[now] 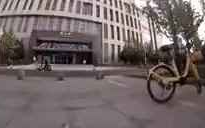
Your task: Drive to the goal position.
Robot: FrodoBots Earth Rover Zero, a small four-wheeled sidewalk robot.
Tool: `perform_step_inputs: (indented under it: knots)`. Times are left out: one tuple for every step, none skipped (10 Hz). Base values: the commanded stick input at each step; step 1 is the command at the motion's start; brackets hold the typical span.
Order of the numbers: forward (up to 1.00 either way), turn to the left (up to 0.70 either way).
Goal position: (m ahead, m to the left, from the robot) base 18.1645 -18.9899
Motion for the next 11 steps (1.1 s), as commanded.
perform_step_inputs:
  knots:
    - [1.0,0.0]
    - [1.0,0.0]
    - [1.0,0.0]
    - [1.0,-0.09]
    - [1.0,-0.28]
    - [1.0,-0.37]
    - [1.0,-0.37]
    - [1.0,-0.37]
    - [1.0,-0.37]
    - [1.0,-0.37]
    - [1.0,-0.37]
